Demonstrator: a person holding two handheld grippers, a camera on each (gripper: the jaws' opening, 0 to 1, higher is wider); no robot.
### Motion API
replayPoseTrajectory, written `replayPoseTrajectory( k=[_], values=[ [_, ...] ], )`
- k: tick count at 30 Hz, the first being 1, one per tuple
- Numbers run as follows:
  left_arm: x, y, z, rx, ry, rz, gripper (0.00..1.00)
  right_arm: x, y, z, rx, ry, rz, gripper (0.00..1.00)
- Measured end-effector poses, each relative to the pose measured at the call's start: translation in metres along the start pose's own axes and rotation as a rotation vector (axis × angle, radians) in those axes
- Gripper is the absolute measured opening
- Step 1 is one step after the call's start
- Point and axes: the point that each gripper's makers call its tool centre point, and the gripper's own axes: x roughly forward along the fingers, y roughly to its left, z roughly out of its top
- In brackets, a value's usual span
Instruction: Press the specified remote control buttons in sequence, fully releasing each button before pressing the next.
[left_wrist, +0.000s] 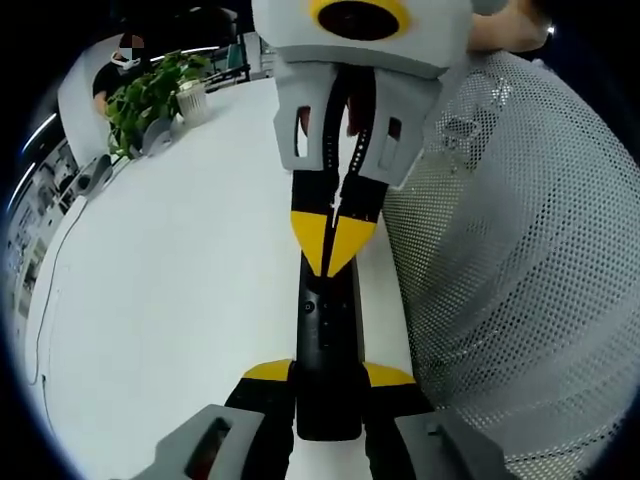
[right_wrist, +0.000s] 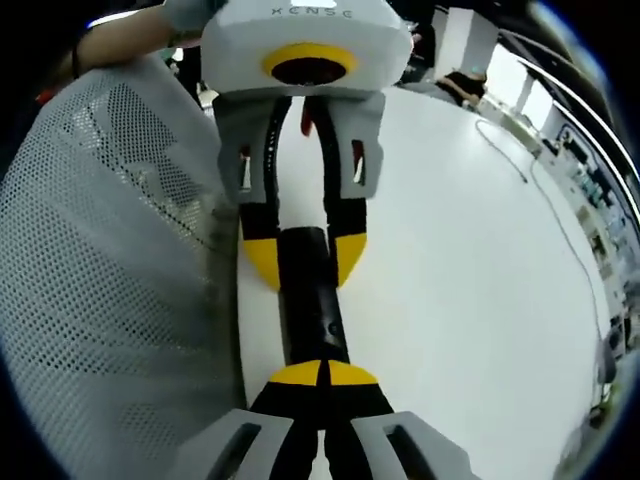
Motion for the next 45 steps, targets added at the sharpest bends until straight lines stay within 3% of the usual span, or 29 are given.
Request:
replayPoseTrajectory(
  k=[2,9,21,30,36,42,45],
  values=[
    [0.000,0.000,0.000,-0.001,0.000,0.001,0.25,-0.001,-0.002,0.000,0.050,-0.020,0.008,0.00],
    [0.000,0.000,0.000,-0.010,-0.012,0.001,0.25,-0.002,-0.002,0.000,0.098,-0.035,0.029,0.00],
    [0.000,0.000,0.000,-0.013,-0.013,0.000,0.25,-0.009,-0.002,-0.013,0.116,0.005,0.018,0.00],
    [0.000,0.000,0.000,-0.005,-0.006,0.000,0.25,-0.007,0.000,-0.011,-0.012,0.040,-0.009,0.00],
    [0.000,0.000,0.000,-0.006,-0.006,0.000,0.25,-0.007,-0.002,-0.011,0.027,0.020,-0.011,0.00],
    [0.000,0.000,0.000,-0.008,-0.009,0.001,0.25,-0.008,-0.004,-0.008,0.156,-0.027,0.022,0.00],
    [0.000,0.000,0.000,-0.007,-0.008,0.001,0.25,-0.007,-0.004,-0.007,0.142,-0.031,0.019,0.00]
  ],
)
